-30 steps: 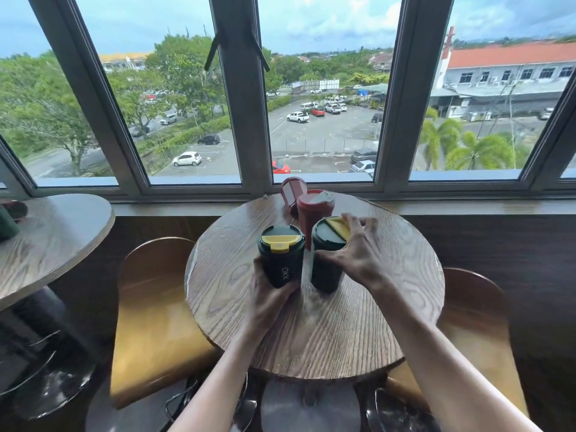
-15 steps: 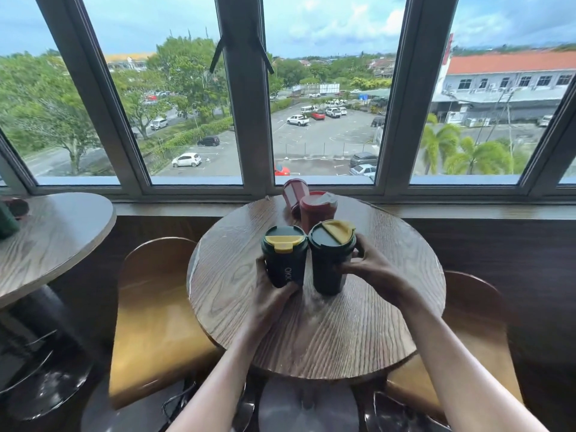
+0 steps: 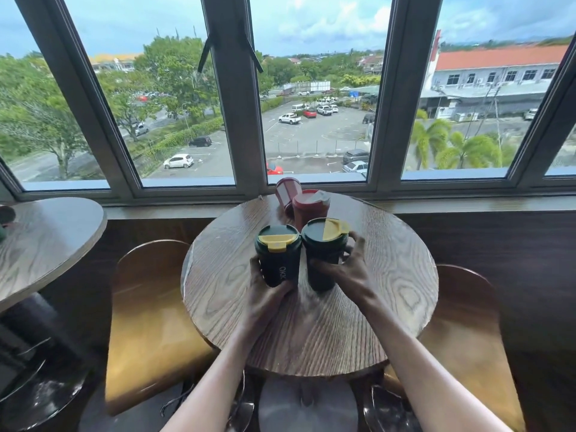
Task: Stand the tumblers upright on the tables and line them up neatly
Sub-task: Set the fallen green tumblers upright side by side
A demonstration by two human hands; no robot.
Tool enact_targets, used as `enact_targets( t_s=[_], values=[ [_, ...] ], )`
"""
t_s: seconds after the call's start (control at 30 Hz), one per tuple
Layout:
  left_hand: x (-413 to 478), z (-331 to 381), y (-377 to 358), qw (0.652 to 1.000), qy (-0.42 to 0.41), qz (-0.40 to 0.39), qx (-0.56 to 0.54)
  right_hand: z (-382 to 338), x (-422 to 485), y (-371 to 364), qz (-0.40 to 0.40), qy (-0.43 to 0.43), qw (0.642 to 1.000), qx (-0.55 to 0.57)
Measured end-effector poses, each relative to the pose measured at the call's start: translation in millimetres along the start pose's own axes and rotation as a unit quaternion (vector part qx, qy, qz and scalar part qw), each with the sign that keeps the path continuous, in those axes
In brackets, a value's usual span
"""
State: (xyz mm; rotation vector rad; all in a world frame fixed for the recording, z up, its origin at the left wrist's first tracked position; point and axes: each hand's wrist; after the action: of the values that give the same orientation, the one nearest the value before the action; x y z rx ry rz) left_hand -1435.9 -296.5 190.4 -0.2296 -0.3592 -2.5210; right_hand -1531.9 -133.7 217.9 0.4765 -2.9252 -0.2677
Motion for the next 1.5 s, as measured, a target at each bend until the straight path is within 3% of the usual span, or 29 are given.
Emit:
enact_targets(
  t_s=[0.17, 0.43, 0.9, 1.27, 1.4, 1.5],
  values=[
    [-2.0, 3.6, -0.3, 1.0, -0.013, -0.004, -0.013, 4.0, 2.3, -8.1, 0.051, -0.021, 0.994, -0.098],
    [1.3, -3.2, 1.2, 1.0, -0.014, -0.005, 0.013, 25.2, -5.5, 3.9, -0.071, -0.014, 0.997, 0.004],
    [9.6, -12.3, 4.5, 0.999, 0.0, -0.01, 0.039, 42.5, -11.6, -7.1, 0.034, 0.014, 0.999, -0.019],
    [6.4, -9.2, 4.1, 0.999, 0.007, -0.034, 0.007, 36.8, -16.8, -6.0, 0.039, 0.048, 0.998, -0.031],
    [6.4, -9.7, 3.5, 0.999, 0.014, -0.045, -0.003, 38.3, -17.2, -3.6, 0.017, 0.043, 0.998, -0.033],
    [5.2, -4.1, 5.7, 0.998, 0.021, -0.052, -0.018, 33.1, -21.0, 6.3, -0.044, 0.034, 0.998, -0.029]
  ],
)
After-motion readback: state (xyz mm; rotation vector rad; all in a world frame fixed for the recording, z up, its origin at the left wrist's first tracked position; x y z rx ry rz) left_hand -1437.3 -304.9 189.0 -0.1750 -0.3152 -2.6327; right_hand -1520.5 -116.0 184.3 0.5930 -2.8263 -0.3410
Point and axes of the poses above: each hand's wrist, its own x-axis towards the middle knuckle, its own y-axis out of the back of the hand, z = x × y, and after that the axes turned 1 degree about -y, right-handed
